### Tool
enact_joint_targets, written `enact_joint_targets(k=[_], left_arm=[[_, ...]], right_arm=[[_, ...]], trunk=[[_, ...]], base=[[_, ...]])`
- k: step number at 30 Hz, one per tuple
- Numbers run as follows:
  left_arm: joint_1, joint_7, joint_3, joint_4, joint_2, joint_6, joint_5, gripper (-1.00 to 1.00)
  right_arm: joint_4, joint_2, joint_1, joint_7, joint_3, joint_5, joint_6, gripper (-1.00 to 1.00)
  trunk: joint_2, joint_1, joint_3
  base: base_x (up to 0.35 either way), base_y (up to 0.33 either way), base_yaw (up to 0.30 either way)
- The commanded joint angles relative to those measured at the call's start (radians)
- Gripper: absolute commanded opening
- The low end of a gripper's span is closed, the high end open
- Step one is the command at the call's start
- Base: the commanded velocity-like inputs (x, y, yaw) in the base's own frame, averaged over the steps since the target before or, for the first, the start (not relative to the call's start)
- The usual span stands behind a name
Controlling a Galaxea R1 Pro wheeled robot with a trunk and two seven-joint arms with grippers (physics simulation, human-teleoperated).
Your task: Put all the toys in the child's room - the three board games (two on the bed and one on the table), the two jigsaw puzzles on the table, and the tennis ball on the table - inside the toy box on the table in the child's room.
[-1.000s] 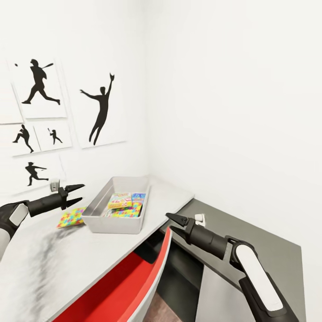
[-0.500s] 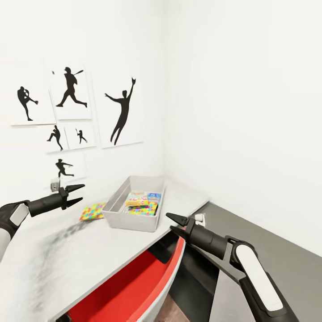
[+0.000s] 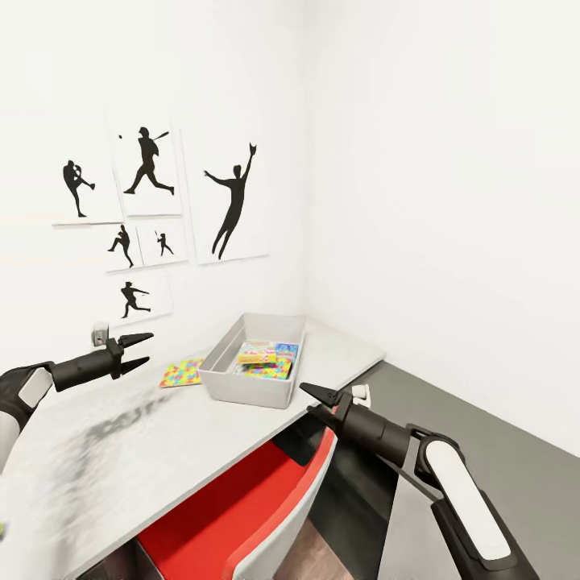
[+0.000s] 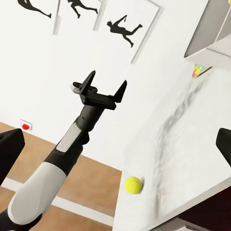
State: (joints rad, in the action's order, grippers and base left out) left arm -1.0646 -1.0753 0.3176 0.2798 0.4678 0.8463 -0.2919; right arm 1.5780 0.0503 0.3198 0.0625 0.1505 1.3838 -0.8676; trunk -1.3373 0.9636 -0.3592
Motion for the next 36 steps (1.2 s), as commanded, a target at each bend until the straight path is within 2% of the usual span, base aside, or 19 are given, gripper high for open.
enact_joint_targets(k=[1,10,30,36], left_arm=[[-0.001,-0.002,0.001,-0.001,0.0,0.005,-0.001,1.0],[0.0,-0.002,0.001,-0.001,0.0,0.005,-0.001,1.0],[0.001,-0.001,0.001,-0.002,0.0,0.002,0.002,1.0],[0.019,-0.001,0.002,0.0,0.001,0.001,-0.001,1.0]], right_arm=[[0.0,0.0,0.001,0.007,0.0,-0.006,-0.002,1.0],[0.0,0.0,0.001,0.007,0.0,-0.006,-0.002,1.0],[0.0,0.0,0.001,0.007,0.0,-0.006,-0.001,1.0],[0.0,0.0,0.001,0.006,0.0,-0.006,-0.001,1.0]], trunk=[[-0.001,0.0,-0.001],[-0.001,0.0,0.002],[-0.001,0.0,0.022],[-0.001,0.0,0.027]], base=[[-0.002,0.0,0.001],[-0.045,0.0,0.071],[-0.08,0.0,0.236],[-0.002,0.0,0.247]])
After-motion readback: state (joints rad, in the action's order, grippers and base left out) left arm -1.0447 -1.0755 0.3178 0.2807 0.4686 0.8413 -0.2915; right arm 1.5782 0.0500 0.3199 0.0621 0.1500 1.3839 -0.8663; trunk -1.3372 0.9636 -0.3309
